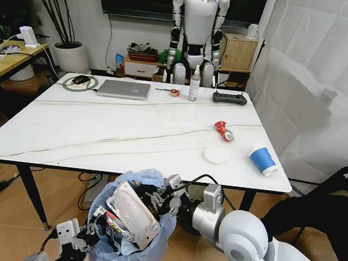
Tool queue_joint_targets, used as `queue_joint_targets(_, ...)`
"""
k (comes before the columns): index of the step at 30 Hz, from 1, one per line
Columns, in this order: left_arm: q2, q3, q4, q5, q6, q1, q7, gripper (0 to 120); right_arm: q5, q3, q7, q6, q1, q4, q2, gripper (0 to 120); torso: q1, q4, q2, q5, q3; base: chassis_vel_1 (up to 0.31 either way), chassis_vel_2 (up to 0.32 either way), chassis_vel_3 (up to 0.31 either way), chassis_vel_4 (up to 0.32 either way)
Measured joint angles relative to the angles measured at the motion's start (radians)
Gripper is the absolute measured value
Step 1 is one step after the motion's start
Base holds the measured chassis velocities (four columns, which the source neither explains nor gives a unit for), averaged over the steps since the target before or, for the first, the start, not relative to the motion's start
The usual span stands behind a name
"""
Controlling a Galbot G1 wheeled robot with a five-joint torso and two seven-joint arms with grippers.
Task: Pick up the trash bin and place the trash from the table into it.
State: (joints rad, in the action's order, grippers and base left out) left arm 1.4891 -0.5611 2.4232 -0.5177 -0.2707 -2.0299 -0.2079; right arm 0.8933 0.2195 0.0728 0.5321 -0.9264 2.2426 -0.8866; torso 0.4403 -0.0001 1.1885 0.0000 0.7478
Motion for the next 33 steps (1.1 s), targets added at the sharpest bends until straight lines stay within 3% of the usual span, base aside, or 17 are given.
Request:
queue_joint_targets(6, 0.003, 0.003, 0.0, 0.004, 0.0, -0.001, 0.0, 0, -0.013, -0.023, 0.0, -0.002, -0.016, 0.013, 0.002, 40, 0.0, -0.0001, 0.0, 0.0001, 0.0, 0.0, 0.0, 0.0, 0.0)
queue_joint_targets(9, 0.005, 0.003, 0.0, 0.007, 0.001, -0.003, 0.0, 0, -0.009, -0.084, 0.001, -0.003, -0.007, 0.02, -0.02, 55, 0.0, -0.0001, 0.0, 0.0, 0.0, 0.0, 0.0, 0.0, 0.0)
queue_joint_targets(12, 0.006, 0.005, 0.0, 0.009, 0.002, -0.004, 0.001, 0, -0.009, -0.126, 0.008, -0.003, 0.017, 0.012, -0.038, 62, 0.0, 0.0, 0.0, 0.0, 0.0, 0.0, 0.0, 0.0, 0.0)
queue_joint_targets(19, 0.005, 0.007, 0.002, 0.01, 0.003, -0.003, 0.002, 0, -0.114, -0.237, 0.035, -0.003, 0.08, -0.125, -0.084, 93, 0.0, 0.0, 0.0, 0.0001, 0.0, 0.0, 0.0, 0.0, 0.0)
queue_joint_targets(24, 0.001, 0.003, 0.004, 0.006, 0.004, -0.003, 0.002, 0, -0.187, -0.252, 0.026, 0.019, 0.094, -0.223, -0.08, 100, 0.0, -0.0001, 0.0, 0.0001, 0.0, 0.0, 0.0, 0.0, 0.0)
queue_joint_targets(33, -0.006, 0.0, 0.004, -0.004, 0.005, 0.001, 0.002, 0, -0.291, -0.253, 0.005, 0.052, 0.108, -0.364, -0.095, 100, 0.0, 0.0, 0.0, 0.0001, 0.0, 0.0, 0.0, 0.0, 0.0)
